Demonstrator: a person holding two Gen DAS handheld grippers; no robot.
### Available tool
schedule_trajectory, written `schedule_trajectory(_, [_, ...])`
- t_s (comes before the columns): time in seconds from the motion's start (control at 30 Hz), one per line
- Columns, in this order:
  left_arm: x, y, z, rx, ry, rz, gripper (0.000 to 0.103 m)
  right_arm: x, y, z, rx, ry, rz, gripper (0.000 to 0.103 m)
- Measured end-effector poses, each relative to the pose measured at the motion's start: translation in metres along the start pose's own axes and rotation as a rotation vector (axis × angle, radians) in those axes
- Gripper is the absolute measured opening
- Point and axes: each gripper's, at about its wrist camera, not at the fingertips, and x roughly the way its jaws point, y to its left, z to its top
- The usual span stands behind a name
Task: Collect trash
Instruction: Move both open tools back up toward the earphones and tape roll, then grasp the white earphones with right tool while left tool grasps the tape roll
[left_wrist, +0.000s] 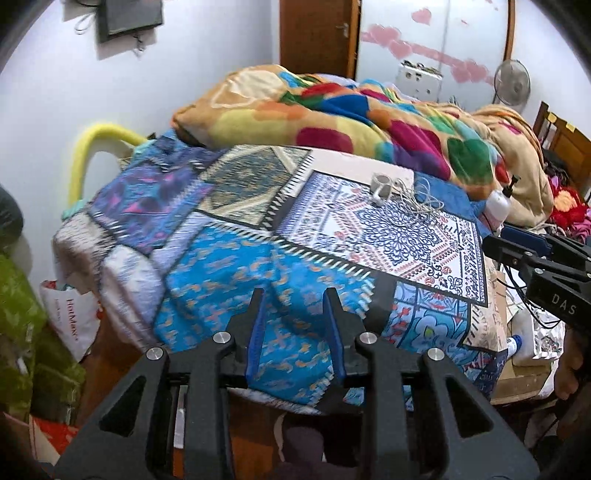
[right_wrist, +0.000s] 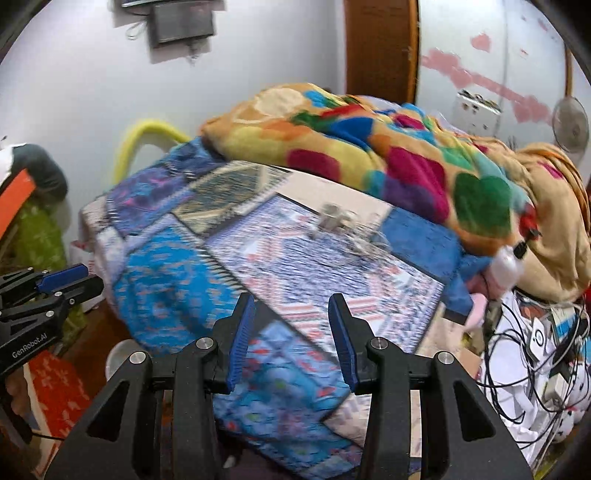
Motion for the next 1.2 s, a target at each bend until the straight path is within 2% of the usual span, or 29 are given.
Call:
schedule_trajectory(0.2, [0.051, -0.024, 0.015, 0.034, 0.063, -0.041, 0.031, 0.03, -0.041, -0.002, 0.05, 0.046, -0.039, 0.038])
schedule_trajectory(0.37, [0.082, -0.036, 0.025, 0.064, 0.088, -0.064, 0.031, 0.054, -0.066, 0.003, 0.104, 0.073, -0.023, 0.038])
schedule_trajectory(0.43, [0.094, -0.038, 0.029, 0.069, 0.1, -0.07, 0.031, 0.064, -0.074, 0.008, 0.12, 0.076, -0.017, 0.049])
schedule_trajectory(0.47, [0.1, -0.039, 0.031, 0.071, 0.107, -0.075, 0.031, 0.069, -0.077, 0.012, 0.124, 0.075, -0.017, 0.061])
schedule_trajectory(0.5, [0.105, -0.04, 0.033, 0.071, 0.112, -0.079, 0.032, 0.073, -0.078, 0.014, 0.127, 0.069, -0.017, 0.067])
schedule_trajectory(0.57, [0.116, -0.041, 0.036, 0.072, 0.124, -0.085, 0.035, 0.081, -0.081, 0.02, 0.126, 0.052, -0.021, 0.069])
schedule_trajectory(0.73, [0.136, -0.041, 0.045, 0.06, 0.141, -0.093, 0.039, 0.121, -0.08, 0.039, 0.077, 0.09, -0.01, 0.069])
schedule_trajectory(0.9, [0.147, -0.042, 0.055, 0.067, 0.144, -0.095, 0.042, 0.154, -0.079, 0.048, -0.009, 0.108, -0.06, 0.069])
schedule_trajectory(1.13, [0.164, -0.04, 0.074, 0.019, 0.159, -0.147, 0.046, 0.172, -0.076, 0.051, -0.098, 0.115, -0.068, 0.069])
schedule_trajectory(1.2, [0.168, -0.04, 0.08, 0.005, 0.156, -0.151, 0.046, 0.173, -0.074, 0.048, -0.112, 0.113, -0.073, 0.055])
